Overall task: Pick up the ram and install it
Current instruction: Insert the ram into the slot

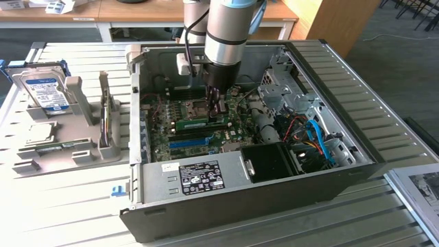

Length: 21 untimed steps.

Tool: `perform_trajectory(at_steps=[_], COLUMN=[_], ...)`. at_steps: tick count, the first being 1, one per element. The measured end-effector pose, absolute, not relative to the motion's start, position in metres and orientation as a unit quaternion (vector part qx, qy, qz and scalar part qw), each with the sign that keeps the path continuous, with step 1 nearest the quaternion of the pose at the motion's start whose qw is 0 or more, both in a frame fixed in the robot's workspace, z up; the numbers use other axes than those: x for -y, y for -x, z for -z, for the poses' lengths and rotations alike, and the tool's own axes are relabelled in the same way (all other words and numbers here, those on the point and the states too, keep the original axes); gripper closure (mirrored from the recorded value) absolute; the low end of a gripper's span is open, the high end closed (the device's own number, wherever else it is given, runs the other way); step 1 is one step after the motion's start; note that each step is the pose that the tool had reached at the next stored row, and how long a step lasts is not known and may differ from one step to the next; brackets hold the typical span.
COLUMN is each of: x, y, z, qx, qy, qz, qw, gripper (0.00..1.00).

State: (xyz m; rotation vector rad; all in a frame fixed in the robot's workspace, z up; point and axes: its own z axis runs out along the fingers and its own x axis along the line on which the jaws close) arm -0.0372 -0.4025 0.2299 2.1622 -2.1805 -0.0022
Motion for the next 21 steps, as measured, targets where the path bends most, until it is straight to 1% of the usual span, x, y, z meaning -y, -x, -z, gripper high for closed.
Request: perform_trajectory(at_steps=[21], x=[0.4033], y=[0.0373], z=[-0.2299], qx=[0.711], qy=[-0.702], qz=[0.003], qw=[0.033], gripper=[0.88])
